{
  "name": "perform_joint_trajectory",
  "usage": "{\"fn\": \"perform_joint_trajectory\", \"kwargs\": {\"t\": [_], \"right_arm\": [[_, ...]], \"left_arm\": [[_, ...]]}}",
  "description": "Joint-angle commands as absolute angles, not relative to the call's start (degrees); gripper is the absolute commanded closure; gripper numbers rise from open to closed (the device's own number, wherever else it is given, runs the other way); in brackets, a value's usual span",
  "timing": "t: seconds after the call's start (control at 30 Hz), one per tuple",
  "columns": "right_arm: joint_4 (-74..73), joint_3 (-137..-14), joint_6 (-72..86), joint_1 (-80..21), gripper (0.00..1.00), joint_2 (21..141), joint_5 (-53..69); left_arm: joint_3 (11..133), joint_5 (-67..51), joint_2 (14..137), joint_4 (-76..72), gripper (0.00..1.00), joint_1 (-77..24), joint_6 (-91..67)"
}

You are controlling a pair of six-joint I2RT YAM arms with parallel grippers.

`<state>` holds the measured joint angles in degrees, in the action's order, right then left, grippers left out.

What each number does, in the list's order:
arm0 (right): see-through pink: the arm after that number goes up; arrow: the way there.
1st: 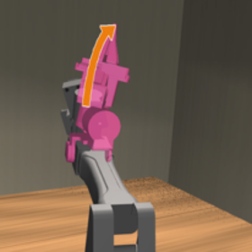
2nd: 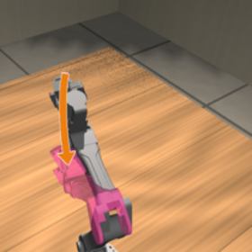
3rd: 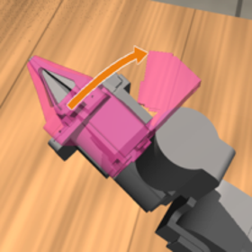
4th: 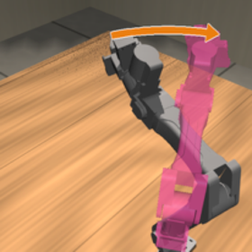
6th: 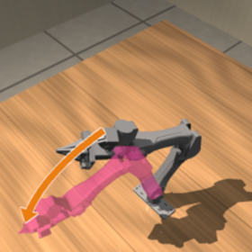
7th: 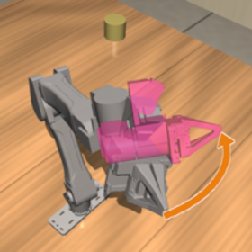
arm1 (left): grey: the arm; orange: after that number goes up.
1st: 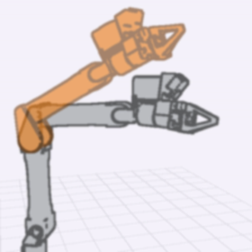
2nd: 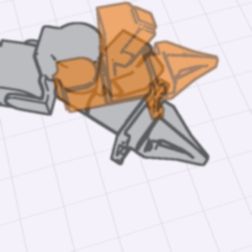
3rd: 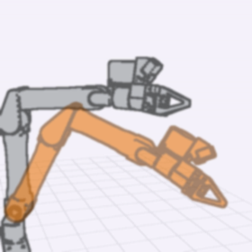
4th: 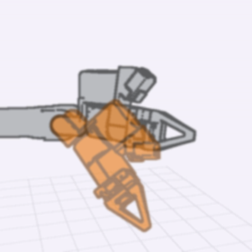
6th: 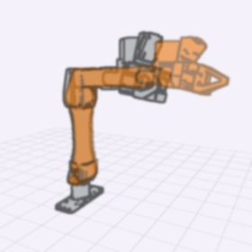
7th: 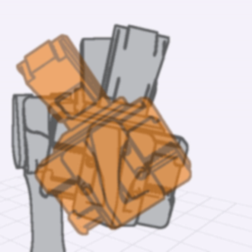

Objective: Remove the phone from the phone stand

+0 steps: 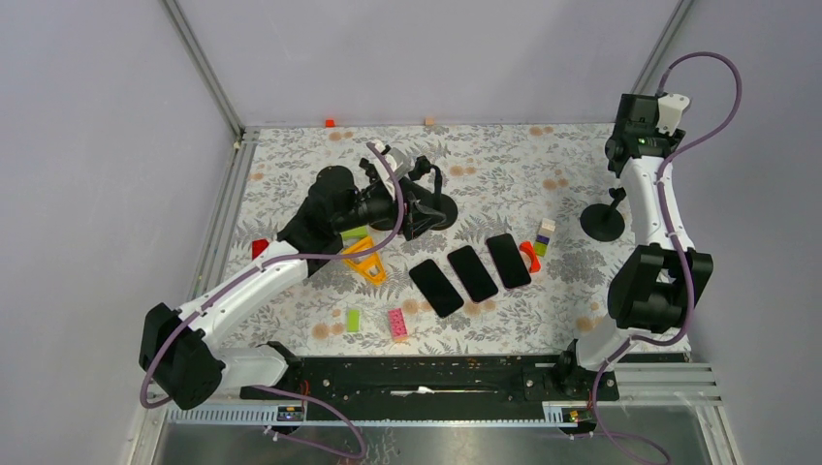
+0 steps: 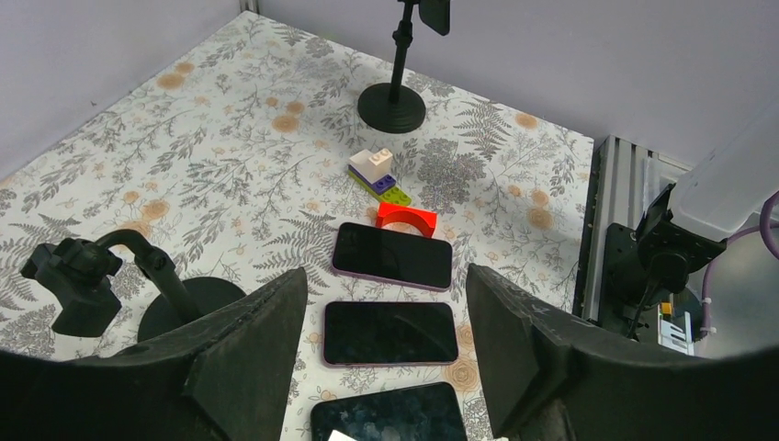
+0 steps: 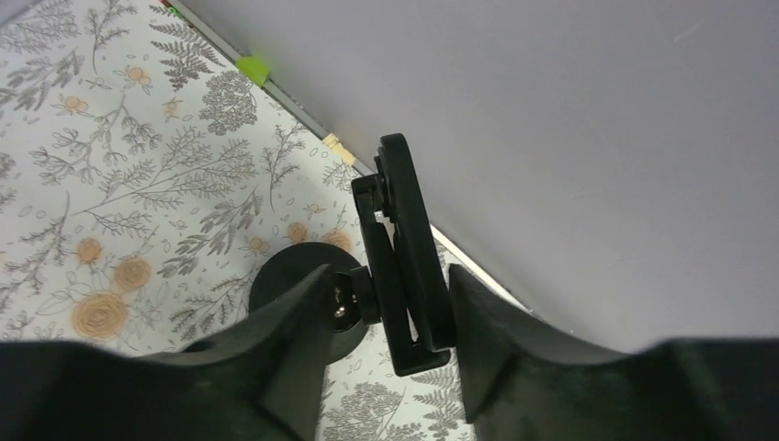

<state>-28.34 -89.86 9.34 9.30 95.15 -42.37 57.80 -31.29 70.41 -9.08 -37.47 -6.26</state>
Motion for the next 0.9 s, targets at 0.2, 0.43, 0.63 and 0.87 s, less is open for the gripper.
{"fn": "perform_joint_trajectory", "kwargs": {"t": [0.2, 0.43, 0.63, 0.87], "right_arm": [[-27.0, -90.8, 8.0, 10.0, 0.95, 93.0, -43.2], [-27.0, -91.1, 5.6, 10.0, 1.0, 88.3, -41.3], [-27.2, -95.0, 2.3, 9.5, 1.0, 82.1, -36.7], [-26.4, -97.6, -4.1, 1.6, 1.0, 74.1, -33.3]], "left_arm": [[59.5, -31.8, 70.8, -11.1, 0.32, -37.7, -5.5], [56.3, -31.3, 68.0, -12.9, 0.32, -37.6, -5.7], [52.5, -30.5, 63.6, -13.1, 0.31, -37.3, -4.8], [46.7, -33.1, 56.8, -15.5, 0.28, -32.2, -8.9]]}}
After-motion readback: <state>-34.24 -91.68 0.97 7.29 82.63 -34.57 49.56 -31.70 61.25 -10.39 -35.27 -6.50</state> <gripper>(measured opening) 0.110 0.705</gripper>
